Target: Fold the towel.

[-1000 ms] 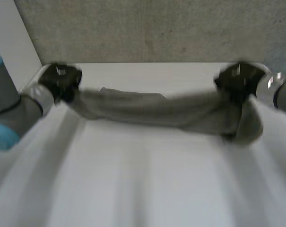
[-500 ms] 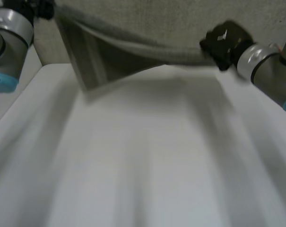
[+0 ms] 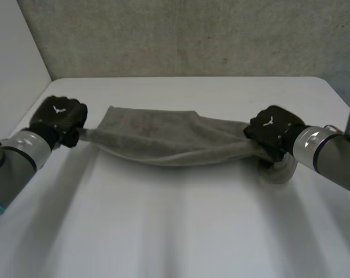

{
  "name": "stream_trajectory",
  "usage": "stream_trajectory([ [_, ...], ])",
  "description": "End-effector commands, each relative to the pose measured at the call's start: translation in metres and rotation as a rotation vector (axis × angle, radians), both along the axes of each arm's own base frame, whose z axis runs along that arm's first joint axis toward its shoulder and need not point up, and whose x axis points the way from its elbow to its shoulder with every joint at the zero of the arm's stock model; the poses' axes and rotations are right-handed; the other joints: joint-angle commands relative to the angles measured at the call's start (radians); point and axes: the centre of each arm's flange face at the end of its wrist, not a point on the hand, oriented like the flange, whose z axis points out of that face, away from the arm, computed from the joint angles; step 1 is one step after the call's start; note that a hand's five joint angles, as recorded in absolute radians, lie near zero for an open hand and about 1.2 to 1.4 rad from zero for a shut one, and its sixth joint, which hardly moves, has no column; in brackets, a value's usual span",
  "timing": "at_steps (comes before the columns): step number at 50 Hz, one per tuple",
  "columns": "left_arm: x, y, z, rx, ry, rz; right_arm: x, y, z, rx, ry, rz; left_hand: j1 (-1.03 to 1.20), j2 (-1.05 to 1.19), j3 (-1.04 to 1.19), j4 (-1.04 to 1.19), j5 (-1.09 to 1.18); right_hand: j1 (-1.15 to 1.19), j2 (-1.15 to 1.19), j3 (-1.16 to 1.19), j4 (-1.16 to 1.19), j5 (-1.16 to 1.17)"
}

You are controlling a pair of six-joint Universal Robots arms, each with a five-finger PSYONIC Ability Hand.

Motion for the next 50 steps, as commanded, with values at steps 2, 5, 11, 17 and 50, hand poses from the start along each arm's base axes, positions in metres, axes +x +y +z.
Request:
stream_trajectory([
  [2,-0.001,0.006,0.024,-0.064,0.02,-0.001,-0.003,0.012,0.021,-0.032,-0.045,-0.013,0.138,0.067,0.053,0.04,0.093,0.069,0.088,0.058,0.058,0.078],
  [5,-0.001,0.007,0.02,-0.049,0.018,-0.002,-0.003,0.016,0.015,-0.012,-0.032,-0.004,0.138,0.067,0.053,0.04,0.093,0.069,0.088,0.058,0.058,0.078],
  [11,-0.002,0.013,0.009,-0.008,0.01,-0.008,-0.005,0.023,0.005,0.031,-0.012,-0.003,0.138,0.067,0.053,0.04,0.093,0.069,0.088,0.058,0.058,0.078],
  [17,-0.003,0.003,0.014,-0.034,0.013,-0.007,-0.005,0.01,0.011,0.008,-0.003,-0.027,0.138,0.067,0.053,0.04,0.093,0.069,0.088,0.058,0.058,0.078],
  [50,-0.04,-0.11,0.206,-0.749,0.423,0.014,0.063,-0.099,0.171,-0.655,-0.537,-0.08,0.138,0.067,0.053,0.04,0.093,0.069,0.088,0.058,0.058,0.078],
])
